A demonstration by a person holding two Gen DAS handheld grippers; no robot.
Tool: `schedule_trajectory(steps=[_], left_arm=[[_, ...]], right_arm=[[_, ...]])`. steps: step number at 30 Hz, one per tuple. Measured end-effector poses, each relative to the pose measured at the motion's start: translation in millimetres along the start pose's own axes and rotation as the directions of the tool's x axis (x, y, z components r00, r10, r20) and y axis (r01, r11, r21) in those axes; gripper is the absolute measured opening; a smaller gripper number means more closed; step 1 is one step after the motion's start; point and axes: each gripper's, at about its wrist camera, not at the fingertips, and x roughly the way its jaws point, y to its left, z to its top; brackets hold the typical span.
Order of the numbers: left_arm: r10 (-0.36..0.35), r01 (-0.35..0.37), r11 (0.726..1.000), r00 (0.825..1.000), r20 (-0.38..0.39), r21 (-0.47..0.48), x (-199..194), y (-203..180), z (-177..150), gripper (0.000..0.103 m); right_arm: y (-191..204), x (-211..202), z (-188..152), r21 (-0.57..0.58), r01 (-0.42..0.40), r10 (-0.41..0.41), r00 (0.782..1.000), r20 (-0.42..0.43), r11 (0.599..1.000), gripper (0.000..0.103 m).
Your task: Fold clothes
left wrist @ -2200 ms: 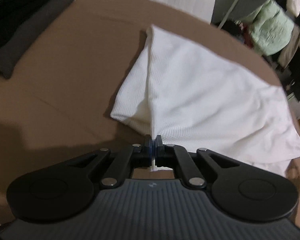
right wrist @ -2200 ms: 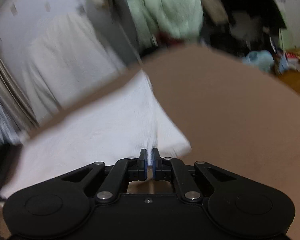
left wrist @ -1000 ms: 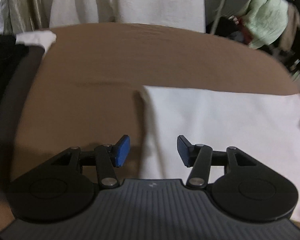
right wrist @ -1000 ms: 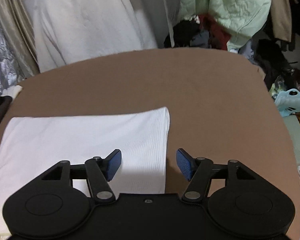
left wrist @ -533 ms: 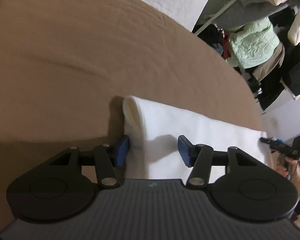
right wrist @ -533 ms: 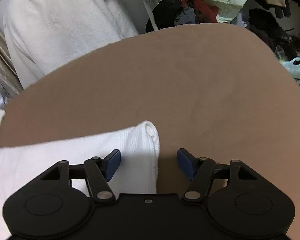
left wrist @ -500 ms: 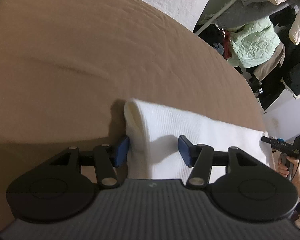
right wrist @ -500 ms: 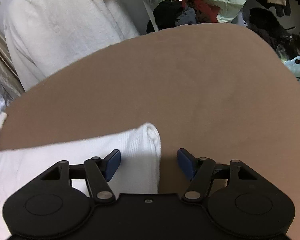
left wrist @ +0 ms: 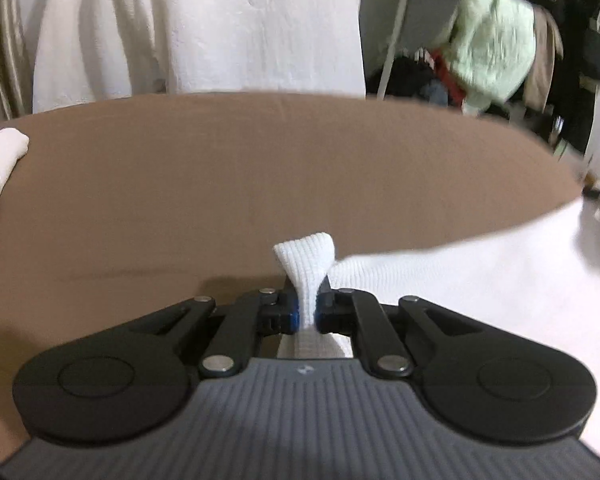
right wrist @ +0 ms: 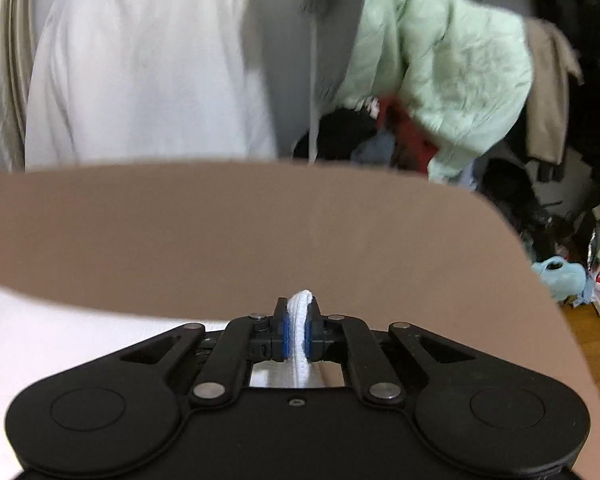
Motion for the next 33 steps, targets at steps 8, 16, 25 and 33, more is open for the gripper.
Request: schedule_trajectory(steps=[8,16,25,33], left_arm=[[0.028,-0.028,1.0,0.997,0.07,0.003,-9.7,0.0,6.9,0.006],[0.118,-0.115,0.993,0.981,0.154,-0.029,8.8,16.0,64.1,0.009],[0.048,-0.059,0.982,0.997,-0.063,-0.18,15.4,57.5,22.3,0.049],[0.033,-0.05,0.993,0.989,-0.147,-0.111,-36.1,15.9,-40.4,0.063]], right_arm=[[20.4,-11.8,37.9,-0.104,0.039,-0.03,0.996,0.08,0.994,0.007],[29.7,33.0,98.1,-0.105,0.085,-0.073,0.99,0.12,0.991,0.009],[-17.2,67.5,65.8,0.288,0.049,-0.012,0.992,-0.129,0.956,0.065],[-0.5,-25.2,-36.7,0.141,0.045,-0.019,0.983,-0.185,0.989,0.075]])
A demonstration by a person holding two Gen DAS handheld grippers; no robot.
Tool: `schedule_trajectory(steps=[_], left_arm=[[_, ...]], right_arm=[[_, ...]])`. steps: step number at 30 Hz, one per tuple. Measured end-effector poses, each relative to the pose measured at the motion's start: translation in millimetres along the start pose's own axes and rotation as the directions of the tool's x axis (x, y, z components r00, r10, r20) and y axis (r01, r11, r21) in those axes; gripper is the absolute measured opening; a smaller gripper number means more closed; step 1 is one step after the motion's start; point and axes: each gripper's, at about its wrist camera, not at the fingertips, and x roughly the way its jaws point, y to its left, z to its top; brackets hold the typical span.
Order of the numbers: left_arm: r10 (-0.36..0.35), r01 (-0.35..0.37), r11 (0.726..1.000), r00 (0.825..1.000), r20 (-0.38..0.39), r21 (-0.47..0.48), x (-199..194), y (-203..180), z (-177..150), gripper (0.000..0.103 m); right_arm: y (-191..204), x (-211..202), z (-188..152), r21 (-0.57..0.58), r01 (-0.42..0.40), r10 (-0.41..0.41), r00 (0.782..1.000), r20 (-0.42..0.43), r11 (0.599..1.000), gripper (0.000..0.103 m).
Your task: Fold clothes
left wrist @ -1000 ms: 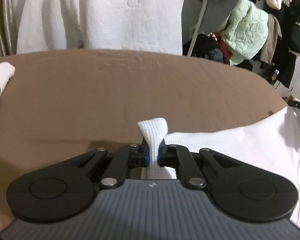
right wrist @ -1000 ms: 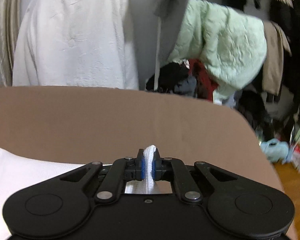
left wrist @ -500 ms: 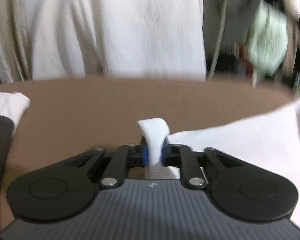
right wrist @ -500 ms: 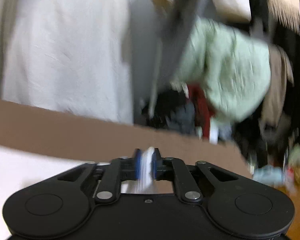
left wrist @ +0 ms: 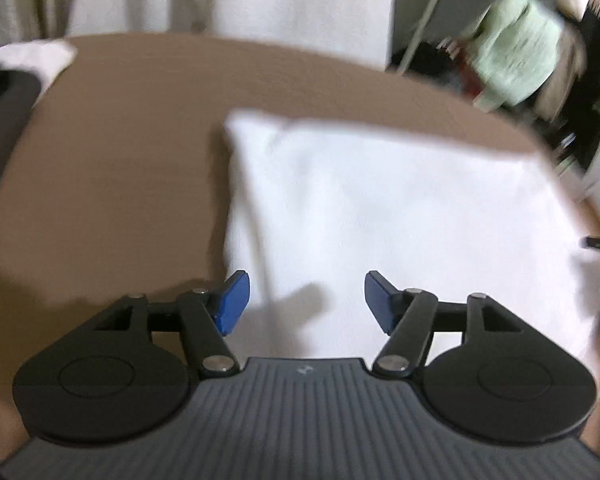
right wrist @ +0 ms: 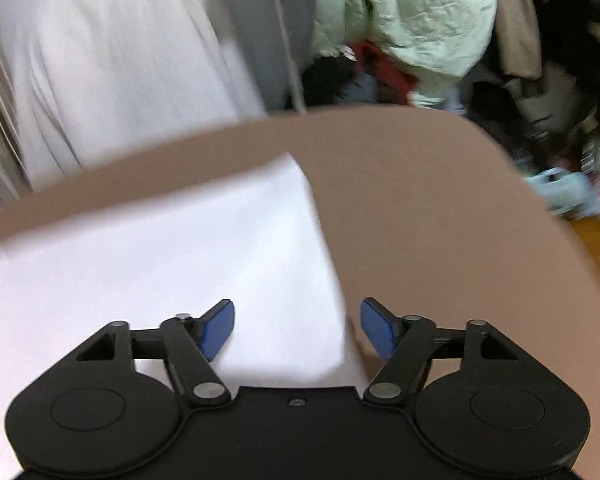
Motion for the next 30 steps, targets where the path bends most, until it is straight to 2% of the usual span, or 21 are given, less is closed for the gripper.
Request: schedule_trajectory(steps=[1,2,4,6,9,10,11,12,13,15,17,18,21,23,25,26,28,30], left_arm=[[0.062,-0.061,0.998,0.995,-0.075,0.016,7.4,-2.6,-11.8,0.063],[0.083,-0.081,0.996,0.99,-0.116,0.026,11.1,-2.4,-17.8,0.064],[0.108,-0.106,0.994,0.985,-0.131,0.027,8.5,-0.5,-20.6,0.066],[0.167,-0.166,0.986,0.973,-0.156,0.023,0.6,0.8,-16.2,0.069],[0.262,-0.262,0.965,0.959,-0.111,0.014,-20.6,0.1,-14.8,0.066],[0.252,-0.251,0.968,0.966,-0.06,0.013,-32.2,-2.9,-17.1,0.067],[0.209,-0.209,0.978,0.978,-0.01,-0.006,-44.1,-5.1,-16.6,0.067],[0.166,-0.165,0.986,0.985,0.039,-0.023,-55.3,-7.5,-16.2,0.067],[0.121,-0.12,0.992,0.991,0.057,-0.025,-56.5,-15.9,-16.1,0.067],[0.03,-0.028,0.999,0.995,0.092,-0.026,-58.7,-32.5,-16.0,0.067],[-0.06,0.064,0.998,0.99,0.127,-0.024,-61.0,-49.2,-15.9,0.067],[-0.105,0.109,0.994,0.984,0.142,-0.019,-61.6,-57.9,-15.9,0.067],[-0.18,0.176,0.979,0.983,0.03,0.103,-31.2,-102.7,-23.7,0.068],[-0.181,0.192,0.97,0.98,-0.086,0.149,-7.2,-125.0,-37.2,0.069],[-0.097,0.139,0.973,0.971,-0.22,0.184,15.5,-135.0,-58.0,0.069],[-0.058,0.11,0.97,0.971,-0.233,0.216,18.8,-137.7,-68.4,0.069],[-0.032,0.087,0.946,0.984,-0.176,0.313,11.2,-147.1,-80.0,0.07],[0.005,0.06,0.919,0.986,-0.164,0.391,7.7,-159.2,-84.2,0.073]], right_arm=[[0.5,1.2,-12.3,-0.053,0.107,-0.108,0.994,-0.024,0.993,0.075],[-1.4,0.2,-21.0,-0.083,0.174,-0.176,0.984,-0.024,0.981,0.076],[-12.3,-15.0,-28.1,-0.032,0.203,-0.202,0.979,0.027,0.979,0.077],[-23.5,-33.5,-34.8,0.049,0.229,-0.232,0.971,0.063,0.972,0.077],[-40.6,-65.2,-44.5,0.212,0.251,-0.276,0.957,0.094,0.944,0.078],[-45.7,-71.1,-52.2,0.279,0.143,-0.174,0.981,0.09,0.95,0.078],[-50.9,-77.0,-59.8,0.344,0.034,-0.07,0.993,0.094,0.938,0.078],[-55.7,-82.3,-67.6,0.406,-0.072,0.032,0.994,0.103,0.911,0.079],[-53.9,-80.1,-77.6,0.444,-0.14,0.107,0.989,0.1,0.885,0.079],[-50.2,-75.4,-97.3,0.517,-0.268,0.252,0.962,0.102,0.813,0.079],[-42.5,-57.7,-108.2,0.556,-0.325,0.333,0.939,0.09,0.765,0.079],[-41.1,-47.0,-107.6,0.57,-0.34,0.354,0.931,0.09,0.748,0.08],[-33.3,-27.3,-97.9,0.581,-0.367,0.364,0.923,0.127,0.727,0.08],[-30.4,-19.3,-90.6,0.592,-0.366,0.356,0.924,0.139,0.718,0.08],[-28.6,-12.9,-88.0,0.589,-0.369,0.339,0.926,0.167,0.719,0.08],[-29.3,-10.7,-89.3,0.597,-0.374,0.333,0.925,0.182,0.71,0.08],[-29.9,-13.0,-97.6,0.614,-0.388,0.323,0.92,0.22,0.687,0.08],[-28.2,-13.1,-98.4,0.596,-0.386,0.314,0.922,0.226,0.704,0.08]])
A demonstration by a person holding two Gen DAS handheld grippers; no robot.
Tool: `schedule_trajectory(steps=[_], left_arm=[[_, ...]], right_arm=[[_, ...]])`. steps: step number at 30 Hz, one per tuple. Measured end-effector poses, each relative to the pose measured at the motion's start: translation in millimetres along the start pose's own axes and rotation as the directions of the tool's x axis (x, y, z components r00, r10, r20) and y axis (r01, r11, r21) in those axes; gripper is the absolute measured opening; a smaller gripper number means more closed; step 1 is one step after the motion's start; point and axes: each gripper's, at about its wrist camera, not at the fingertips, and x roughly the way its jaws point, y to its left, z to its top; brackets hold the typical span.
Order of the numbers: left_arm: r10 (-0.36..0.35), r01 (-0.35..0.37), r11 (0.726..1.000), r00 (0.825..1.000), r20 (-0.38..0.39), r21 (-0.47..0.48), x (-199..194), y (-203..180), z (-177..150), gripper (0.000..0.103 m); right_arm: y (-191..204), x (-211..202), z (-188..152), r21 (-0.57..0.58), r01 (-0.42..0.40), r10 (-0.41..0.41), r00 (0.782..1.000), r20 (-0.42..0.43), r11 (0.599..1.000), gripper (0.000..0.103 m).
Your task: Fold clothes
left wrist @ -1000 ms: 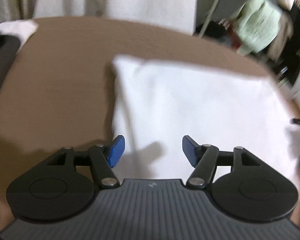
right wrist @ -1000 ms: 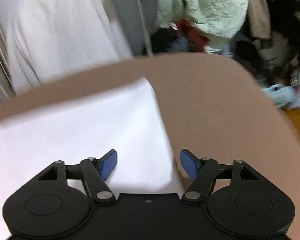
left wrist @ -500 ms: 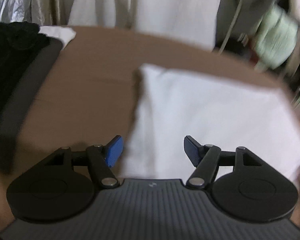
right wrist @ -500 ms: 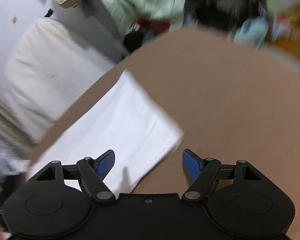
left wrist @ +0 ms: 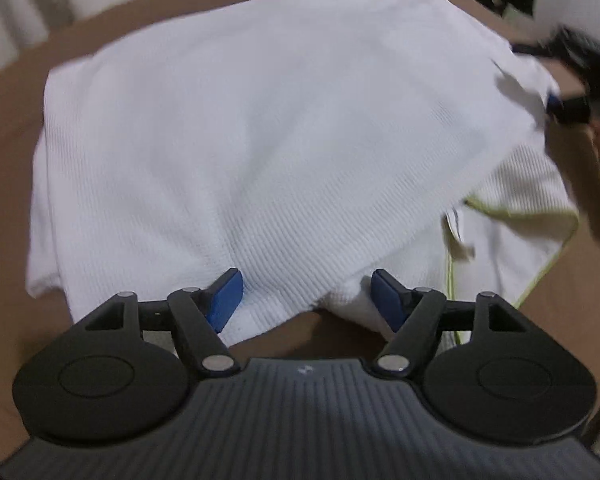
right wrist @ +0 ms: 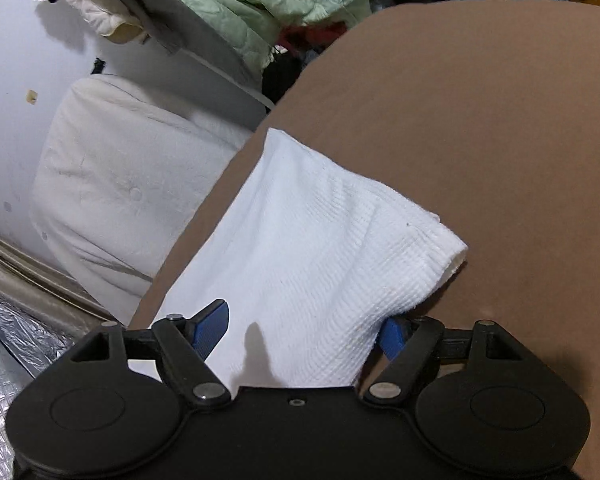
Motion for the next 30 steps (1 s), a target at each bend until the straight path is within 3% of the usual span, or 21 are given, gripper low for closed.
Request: schedule_trajectory(steps=[3,5,6,9,11,13,15,17,20,23,26,28,30], left_arm=[[-0.01,0.01,1.0,1.0,-0.01,0.024,-2.7,-0.3,10.5,0.074],[-0.049,0.049,0.999,0.999,0.007,0.018,-12.2,6.0,19.1,0.074],[-0.071,0.071,0.997,0.997,0.036,-0.003,-23.9,15.2,22.1,0.074],[-0.09,0.1,0.993,0.986,0.138,-0.066,-57.8,47.2,32.8,0.075],[-0.09,0.116,0.981,0.983,0.162,-0.157,-64.8,79.3,49.2,0.075],[-0.118,0.143,0.949,0.988,0.103,-0.282,-56.2,108.6,64.8,0.071],[-0.149,0.156,0.893,0.988,0.049,-0.423,-44.8,135.7,75.9,0.066],[-0.137,0.182,0.873,0.982,0.129,-0.452,-48.4,147.9,74.9,0.065],[-0.093,0.214,0.848,0.961,0.261,-0.485,-58.5,167.3,50.5,0.065],[-0.1,0.273,0.787,0.941,0.322,-0.553,-62.2,200.6,21.7,0.065],[-0.176,0.386,0.7,0.909,0.378,-0.601,-52.5,229.4,0.2,0.065],[-0.225,0.45,0.643,0.884,0.409,-0.62,-45.9,244.6,-14.8,0.065],[-0.248,0.444,0.641,0.892,0.379,-0.626,-34.7,246.2,-15.3,0.065]], right_arm=[[1.1,0.4,-2.4,-0.038,0.007,-0.006,1.0,0.017,0.999,0.077],[2.7,0.7,-0.1,-0.067,0.051,-0.049,0.998,0.03,0.996,0.04],[3.2,0.6,1.5,-0.081,0.082,-0.079,0.996,0.034,0.993,0.008],[20.0,-0.5,6.1,-0.081,0.183,-0.178,0.982,0.064,0.98,0.007],[61.4,-2.9,3.1,-0.221,0.243,-0.222,0.968,0.113,0.945,0.008],[102.8,-5.8,-2.3,-0.356,0.216,-0.18,0.975,0.133,0.909,0.008],[148.2,-1.1,-8.7,-0.456,0.135,-0.097,0.99,0.106,0.88,0.008],[192.3,15.1,-19.7,-0.569,0.076,-0.054,0.997,0.056,0.819,0.008],[265.1,42.5,-59.5,-0.726,-0.072,0.017,0.996,-0.083,0.684,0.009],[314.2,68.4,-111.8,-0.799,-0.269,0.082,0.96,-0.268,0.538,0.009],[334.4,101.5,-173.1,-0.79,-0.451,0.066,0.881,-0.468,0.416,0.008],[329.7,111.9,-205.7,-0.781,-0.506,0.028,0.845,-0.534,0.367,0.008],[318.4,113.9,-232.1,-0.793,-0.503,-0.038,0.837,-0.547,0.345,0.008]])
